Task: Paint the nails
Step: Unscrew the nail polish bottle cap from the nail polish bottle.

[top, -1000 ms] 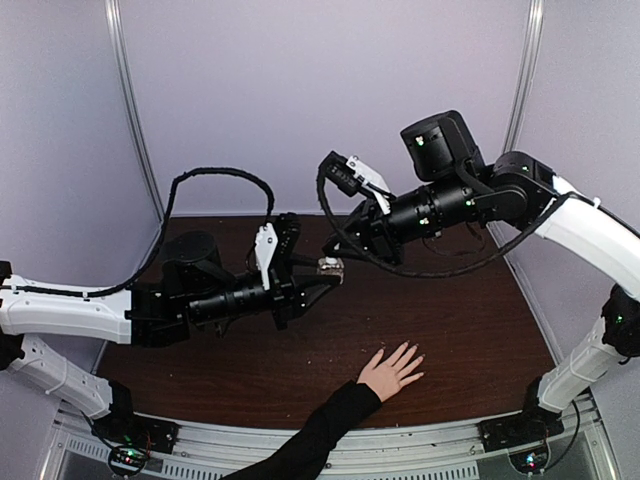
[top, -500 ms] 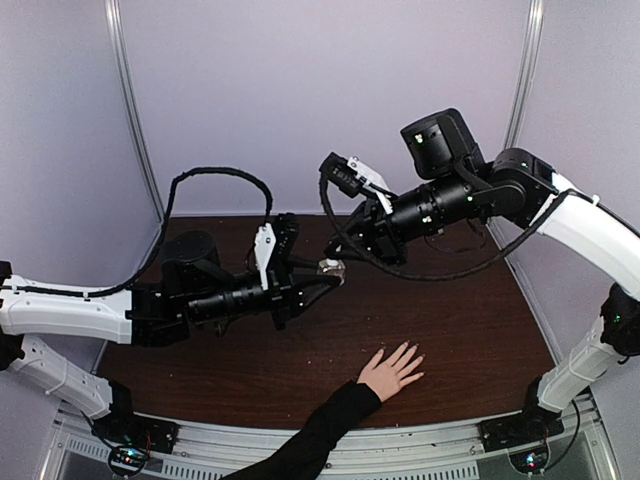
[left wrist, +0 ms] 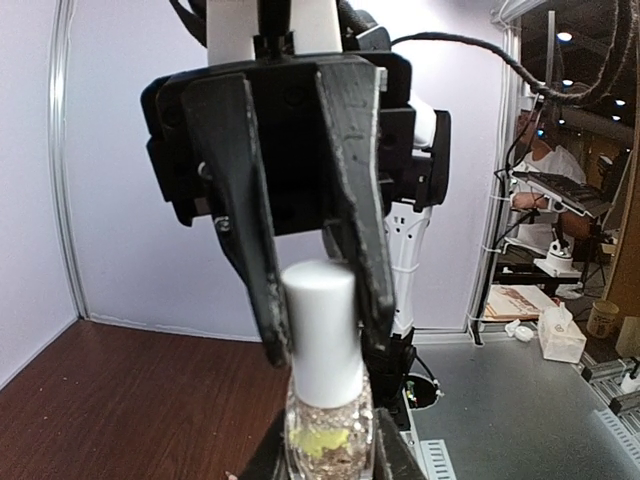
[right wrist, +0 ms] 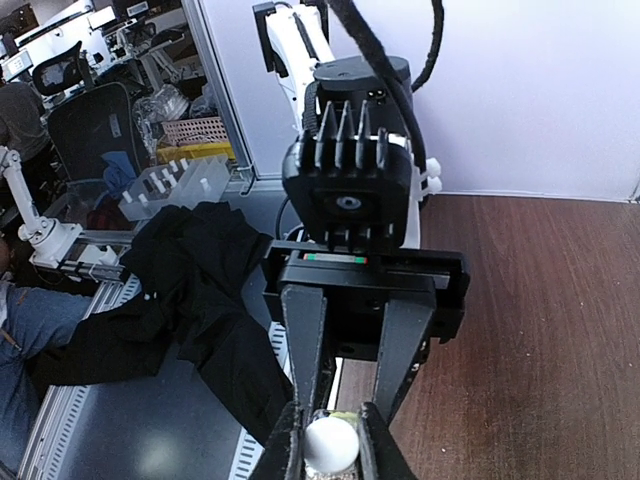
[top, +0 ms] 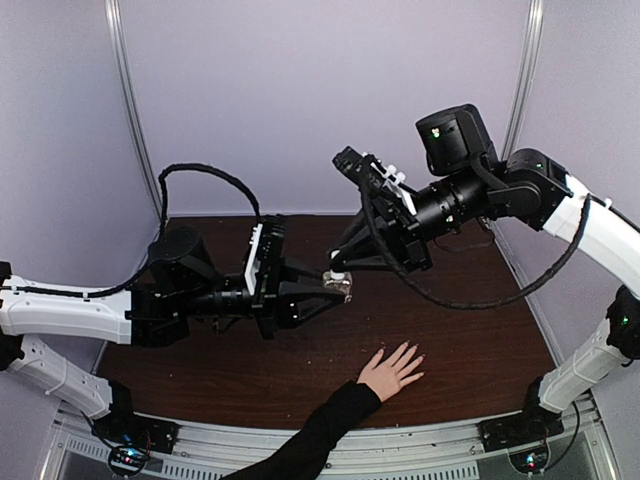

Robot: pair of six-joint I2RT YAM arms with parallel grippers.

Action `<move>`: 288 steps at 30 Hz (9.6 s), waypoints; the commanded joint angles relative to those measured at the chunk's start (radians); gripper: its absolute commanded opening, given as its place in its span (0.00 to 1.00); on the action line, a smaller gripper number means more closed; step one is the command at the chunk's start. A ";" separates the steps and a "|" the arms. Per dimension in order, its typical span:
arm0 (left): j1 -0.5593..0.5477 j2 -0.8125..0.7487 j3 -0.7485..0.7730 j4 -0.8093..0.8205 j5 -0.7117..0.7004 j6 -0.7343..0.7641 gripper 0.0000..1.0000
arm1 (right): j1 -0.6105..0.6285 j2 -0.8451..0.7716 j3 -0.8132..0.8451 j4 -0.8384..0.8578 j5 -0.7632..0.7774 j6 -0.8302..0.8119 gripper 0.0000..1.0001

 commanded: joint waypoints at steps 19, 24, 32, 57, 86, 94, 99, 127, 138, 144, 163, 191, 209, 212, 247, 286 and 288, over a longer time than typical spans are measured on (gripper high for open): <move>-0.022 -0.064 0.009 -0.145 -0.552 0.153 0.00 | 0.000 -0.094 -0.036 0.102 0.596 0.277 0.99; -0.022 -0.045 0.035 -0.179 -0.603 0.173 0.00 | -0.003 -0.076 -0.051 0.101 0.614 0.332 1.00; -0.022 0.000 0.065 -0.194 -0.647 0.181 0.00 | -0.005 0.050 0.055 -0.004 0.584 0.417 0.98; -0.022 0.018 0.075 -0.186 -0.687 0.157 0.00 | -0.007 0.105 0.068 0.011 0.507 0.466 0.13; 0.039 -0.007 -0.001 0.055 -0.100 -0.013 0.09 | -0.006 0.003 0.036 0.046 0.268 0.186 0.00; 0.039 -0.082 0.000 -0.152 -0.291 0.058 0.53 | -0.007 0.023 0.086 -0.057 0.425 0.159 0.00; 0.041 -0.062 0.040 -0.242 -0.315 0.078 0.58 | -0.007 0.050 0.110 -0.089 0.450 0.160 0.00; 0.041 0.046 0.132 -0.246 -0.272 0.062 0.00 | -0.007 0.063 0.095 -0.087 0.335 0.130 0.00; 0.044 0.011 0.072 -0.079 0.024 0.062 0.00 | -0.005 0.025 0.051 -0.023 0.036 0.051 0.00; 0.045 0.026 0.085 -0.058 0.133 0.041 0.00 | -0.004 0.019 0.044 -0.013 -0.102 0.003 0.05; 0.043 -0.033 0.049 -0.198 -0.553 0.093 0.00 | -0.006 -0.025 -0.008 0.076 0.554 0.394 0.70; 0.042 0.063 0.132 -0.246 -0.602 0.068 0.00 | -0.002 0.121 0.018 0.099 0.633 0.533 0.24; 0.048 0.009 0.073 -0.117 -0.200 0.036 0.00 | -0.002 0.077 0.022 0.133 0.366 0.342 0.00; 0.050 0.011 0.067 -0.080 -0.105 0.030 0.00 | -0.002 0.064 0.022 0.134 0.312 0.308 0.00; 0.051 -0.055 0.065 -0.132 -0.016 0.119 0.00 | 0.029 -0.053 -0.005 0.083 0.088 0.047 0.56; 0.049 0.047 0.158 -0.282 -0.567 0.139 0.00 | 0.035 0.111 0.030 0.102 0.760 0.441 0.30; 0.049 0.047 0.159 -0.281 -0.568 0.138 0.00 | 0.035 0.113 0.030 0.102 0.756 0.439 0.24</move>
